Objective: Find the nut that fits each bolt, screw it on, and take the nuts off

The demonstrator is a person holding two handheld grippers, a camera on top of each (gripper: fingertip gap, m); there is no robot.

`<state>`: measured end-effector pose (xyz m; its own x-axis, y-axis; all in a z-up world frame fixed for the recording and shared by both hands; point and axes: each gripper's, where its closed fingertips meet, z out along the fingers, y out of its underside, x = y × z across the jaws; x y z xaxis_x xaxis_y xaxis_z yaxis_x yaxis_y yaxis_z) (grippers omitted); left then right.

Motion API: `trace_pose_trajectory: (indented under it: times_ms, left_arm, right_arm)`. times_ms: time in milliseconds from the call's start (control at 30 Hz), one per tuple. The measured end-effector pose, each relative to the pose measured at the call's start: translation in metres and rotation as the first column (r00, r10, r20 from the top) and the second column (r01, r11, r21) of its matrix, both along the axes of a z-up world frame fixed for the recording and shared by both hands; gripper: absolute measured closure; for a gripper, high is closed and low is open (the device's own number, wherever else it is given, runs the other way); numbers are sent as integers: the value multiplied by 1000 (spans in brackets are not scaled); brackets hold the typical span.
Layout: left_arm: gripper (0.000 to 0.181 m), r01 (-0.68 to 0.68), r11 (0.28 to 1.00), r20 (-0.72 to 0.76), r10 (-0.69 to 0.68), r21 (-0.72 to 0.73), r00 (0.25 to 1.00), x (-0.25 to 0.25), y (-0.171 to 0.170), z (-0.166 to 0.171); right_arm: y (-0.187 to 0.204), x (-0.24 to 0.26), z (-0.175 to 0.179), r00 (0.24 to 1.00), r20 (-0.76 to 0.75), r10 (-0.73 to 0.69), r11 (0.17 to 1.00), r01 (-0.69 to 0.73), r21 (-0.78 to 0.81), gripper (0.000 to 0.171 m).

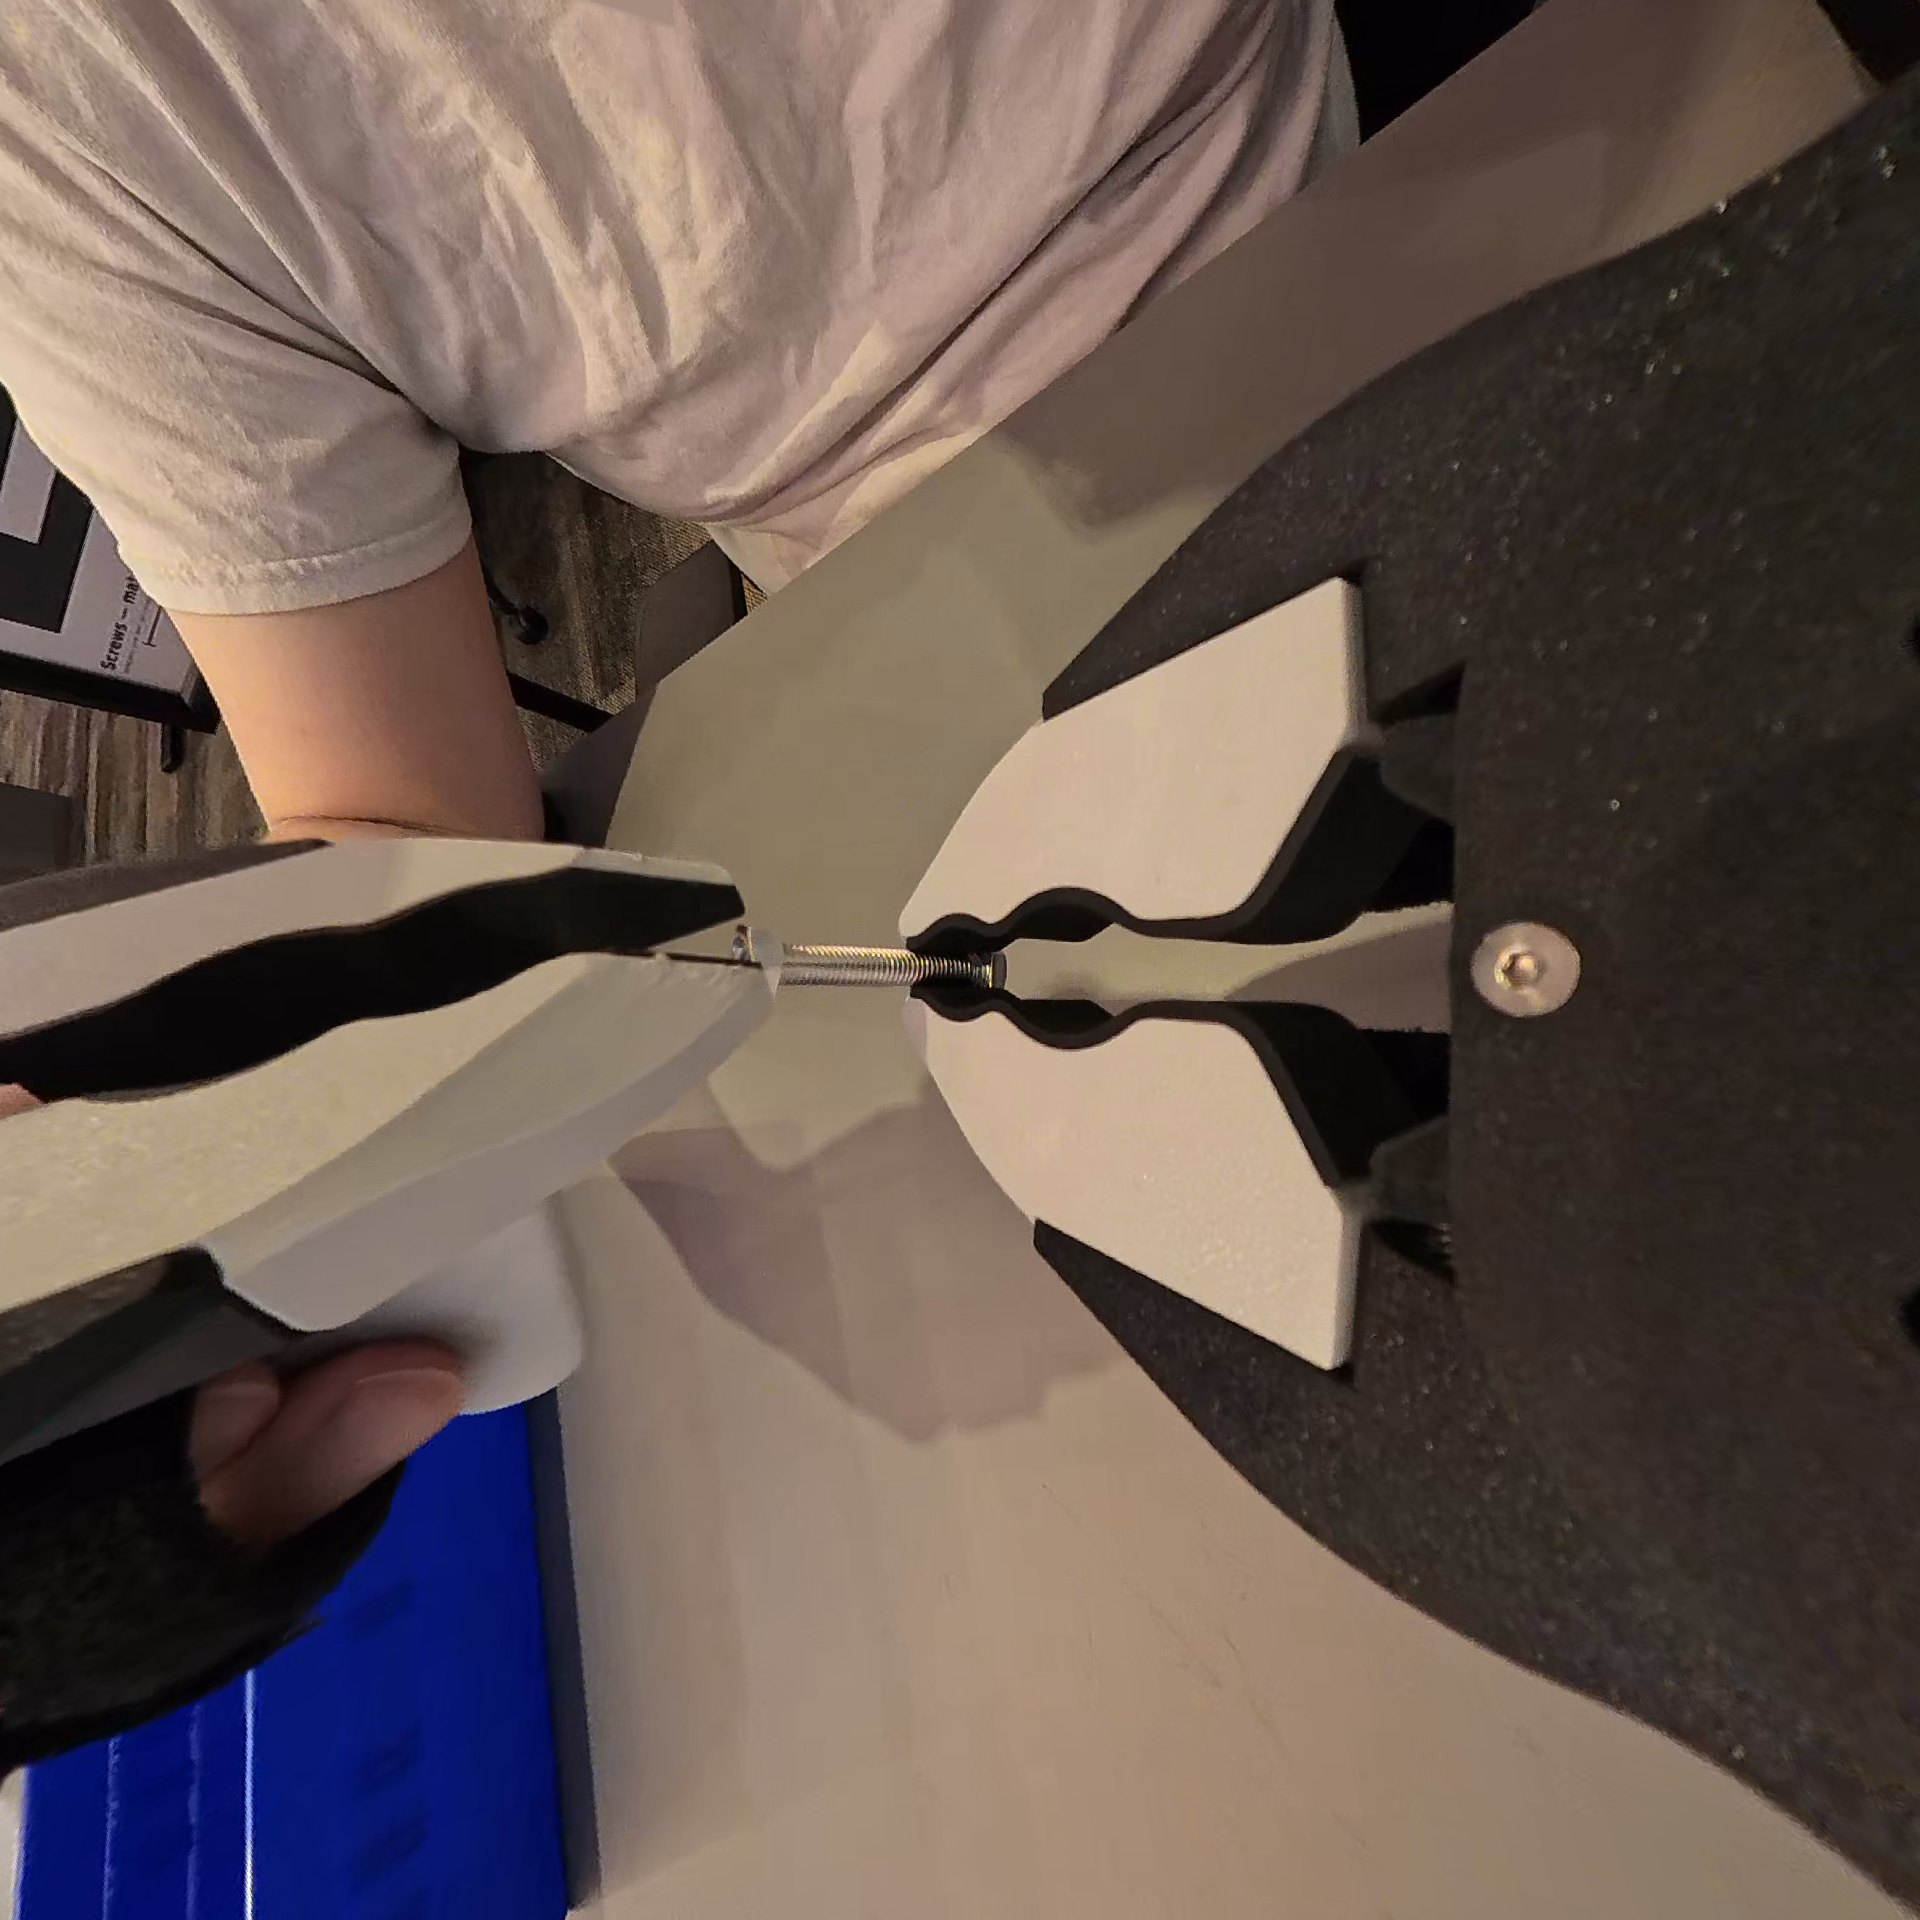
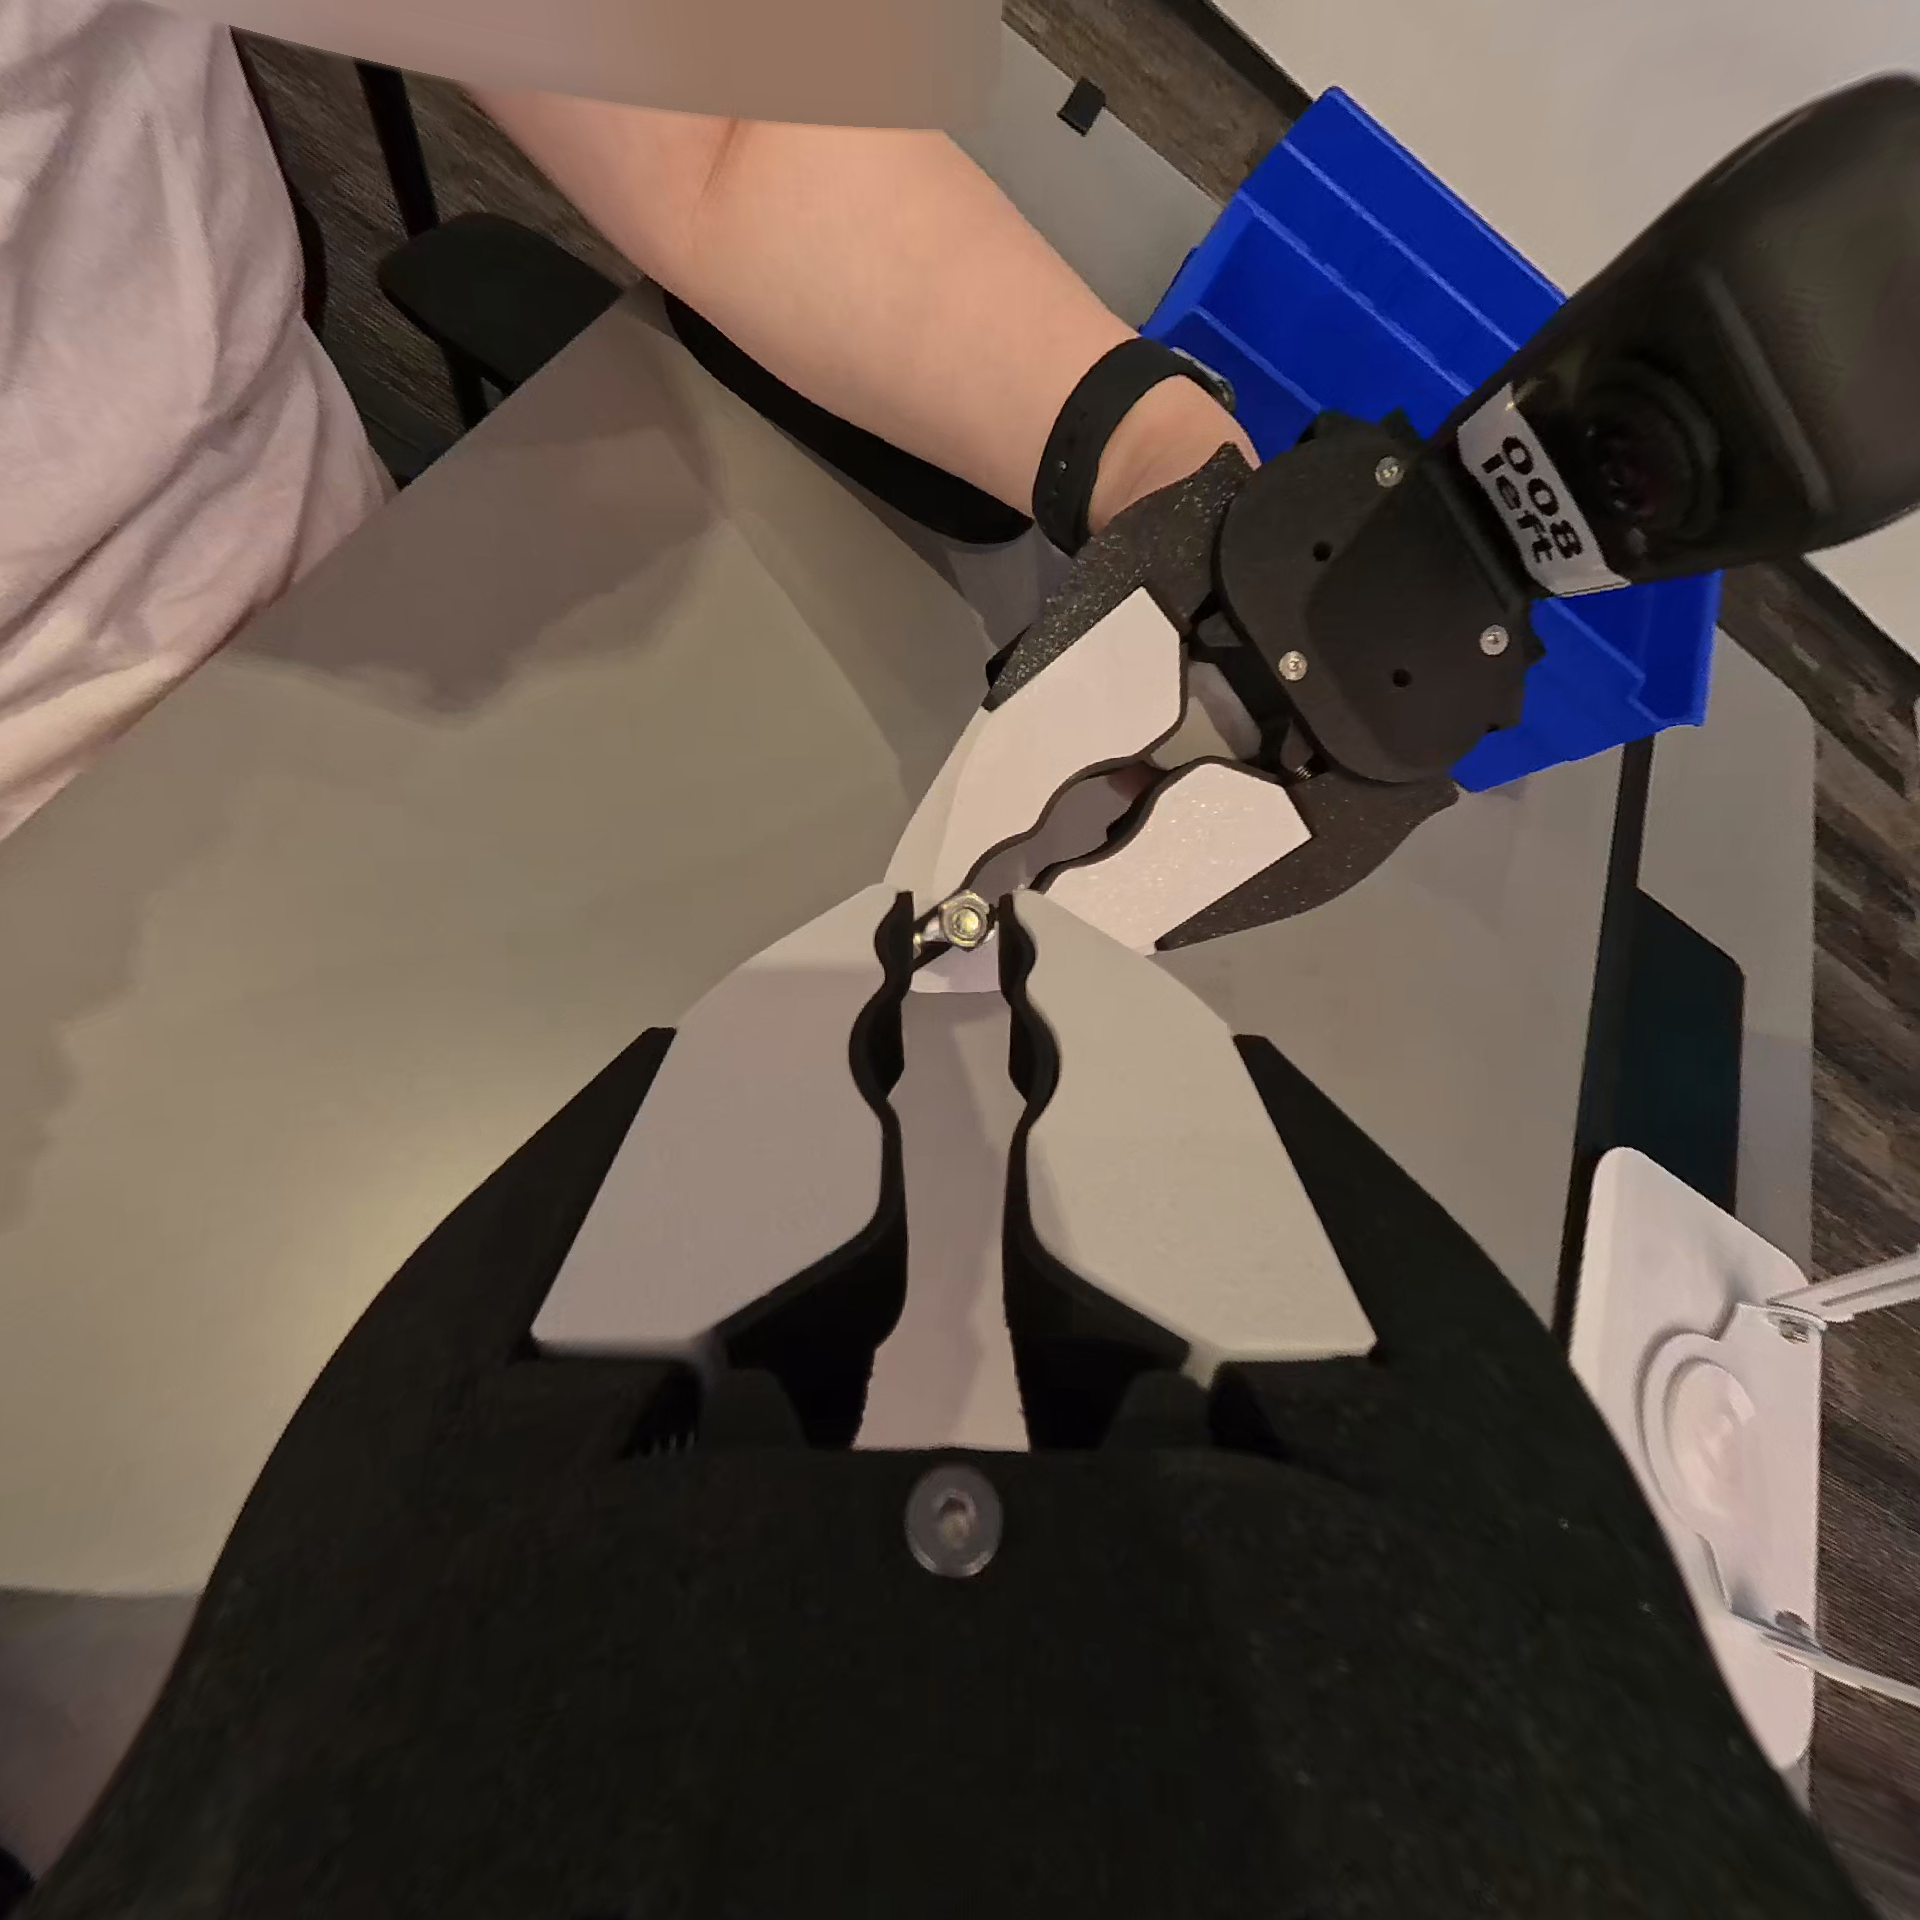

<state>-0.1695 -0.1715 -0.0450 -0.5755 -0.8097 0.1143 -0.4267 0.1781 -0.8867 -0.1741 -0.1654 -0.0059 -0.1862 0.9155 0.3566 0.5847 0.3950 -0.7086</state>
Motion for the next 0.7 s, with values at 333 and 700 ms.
trace_pose_trajectory:
  times_ms: [333,700]
  left_arm:
    - [177,2,1000,-7,-2,6,1000,0,-1,-1]
    - [177,-76,996,-34,78,41,996,3,13,-6]
  right_arm:
    - [1,1,-3,1000,9,0,1000,0,-19,160]
    - [15,5,-8,995,36,-92,994,94,-49,161]
